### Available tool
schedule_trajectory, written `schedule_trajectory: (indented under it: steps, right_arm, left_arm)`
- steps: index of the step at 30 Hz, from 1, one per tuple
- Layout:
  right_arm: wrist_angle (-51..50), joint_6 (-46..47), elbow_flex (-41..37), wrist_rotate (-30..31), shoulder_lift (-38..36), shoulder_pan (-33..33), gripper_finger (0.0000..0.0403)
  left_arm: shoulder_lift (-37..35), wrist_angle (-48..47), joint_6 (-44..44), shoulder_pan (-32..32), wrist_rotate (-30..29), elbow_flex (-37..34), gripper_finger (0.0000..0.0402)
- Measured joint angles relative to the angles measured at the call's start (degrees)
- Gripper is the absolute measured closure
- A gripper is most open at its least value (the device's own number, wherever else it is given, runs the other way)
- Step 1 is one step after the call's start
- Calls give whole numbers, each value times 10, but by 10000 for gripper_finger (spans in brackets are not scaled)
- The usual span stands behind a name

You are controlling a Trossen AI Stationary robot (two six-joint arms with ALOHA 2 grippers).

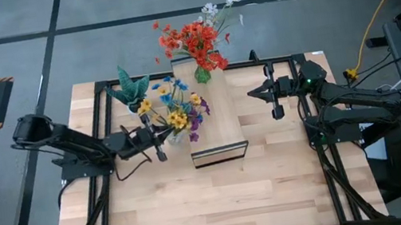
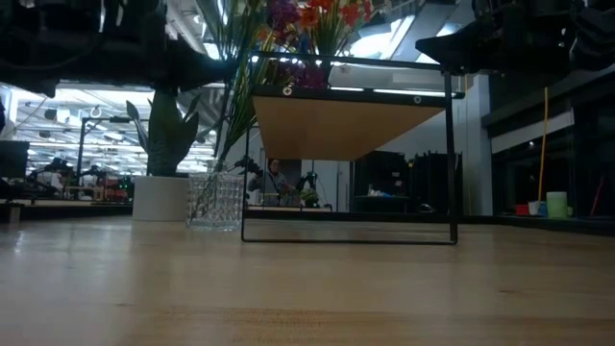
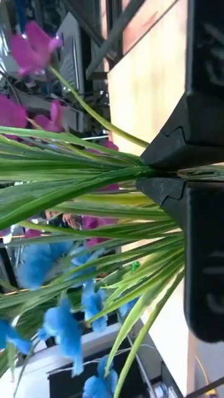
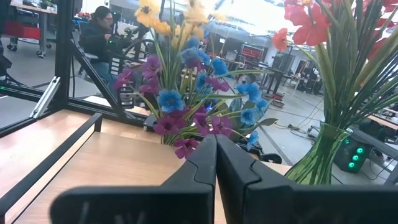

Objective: Pick and place flowers into a vace then onto a shelf
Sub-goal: Put the yellow flowers into the transparent vase

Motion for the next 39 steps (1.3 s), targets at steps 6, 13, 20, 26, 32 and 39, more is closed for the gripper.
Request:
schedule_trajectory:
  steps: [6, 13, 20, 26, 32, 39]
  right_arm:
    - [0, 0, 0, 0, 0, 0, 391]
    - [-2, 0, 0, 0, 0, 0, 391]
    - [-4, 0, 0, 0, 0, 0, 391]
    - [-5, 0, 0, 0, 0, 0, 391]
    - [-8, 0, 0, 0, 0, 0, 391]
    - [-12, 0, 0, 0, 0, 0, 391]
  left_arm:
    - [45, 33, -24, 14, -1, 0, 395]
    - [89, 79, -43, 16, -9, 0, 395]
    - [131, 78, -85, 15, -28, 0, 395]
    - [168, 79, -115, 15, -29, 0, 394]
    - [179, 78, -120, 7, -33, 0, 392]
    - [179, 65, -109, -4, -40, 0, 391]
